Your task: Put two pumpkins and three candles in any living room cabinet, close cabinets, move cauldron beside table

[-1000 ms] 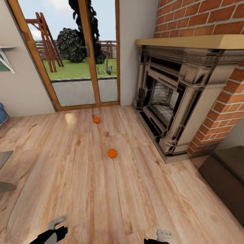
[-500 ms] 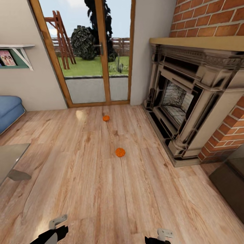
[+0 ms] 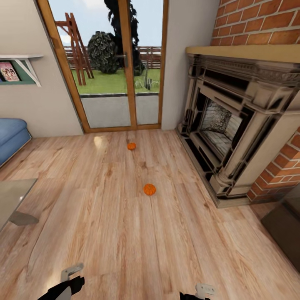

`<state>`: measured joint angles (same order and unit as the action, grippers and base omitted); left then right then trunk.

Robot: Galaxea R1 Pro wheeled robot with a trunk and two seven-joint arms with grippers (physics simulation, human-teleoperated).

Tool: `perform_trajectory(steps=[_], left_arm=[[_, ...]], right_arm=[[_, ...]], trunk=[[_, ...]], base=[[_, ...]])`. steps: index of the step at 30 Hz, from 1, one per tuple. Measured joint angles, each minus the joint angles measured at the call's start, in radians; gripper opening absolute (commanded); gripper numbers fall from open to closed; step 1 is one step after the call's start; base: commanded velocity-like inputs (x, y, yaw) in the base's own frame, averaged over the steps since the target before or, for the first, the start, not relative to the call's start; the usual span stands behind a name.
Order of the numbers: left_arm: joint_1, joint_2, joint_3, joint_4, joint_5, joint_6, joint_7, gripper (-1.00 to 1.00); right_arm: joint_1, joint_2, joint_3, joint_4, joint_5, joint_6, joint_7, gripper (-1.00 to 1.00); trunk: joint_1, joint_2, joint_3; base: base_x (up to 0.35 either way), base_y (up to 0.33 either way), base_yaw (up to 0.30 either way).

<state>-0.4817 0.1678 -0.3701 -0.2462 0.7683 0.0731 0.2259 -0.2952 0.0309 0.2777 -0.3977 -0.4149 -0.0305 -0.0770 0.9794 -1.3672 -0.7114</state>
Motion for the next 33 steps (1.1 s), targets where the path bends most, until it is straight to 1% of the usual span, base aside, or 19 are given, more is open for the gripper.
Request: perform_trajectory(steps=[5,16,33], left_arm=[[0.0,-0.001,0.0,0.001,0.002,-0.017,0.0,1.0],[0.0,-0.001,0.0,0.0,0.002,-0.018,0.0,1.0],[0.0,-0.002,-0.001,0.001,0.001,-0.02,0.0,1.0]], right_arm=[[0.0,0.003,0.002,0.0,0.001,0.0,0.0,1.0],[0.0,0.003,0.003,0.0,0.001,0.0,0.0,1.0],[0.0,0.005,0.005,-0.001,0.001,0.0,0.0,1.0]], trunk=[[0.0,0.0,0.0],[0.0,0.0,0.0],[0.0,0.0,0.0]], base=[[0.302,0.171,0.0],[0.321,0.135,0.0],[0.349,0.009,0.0]])
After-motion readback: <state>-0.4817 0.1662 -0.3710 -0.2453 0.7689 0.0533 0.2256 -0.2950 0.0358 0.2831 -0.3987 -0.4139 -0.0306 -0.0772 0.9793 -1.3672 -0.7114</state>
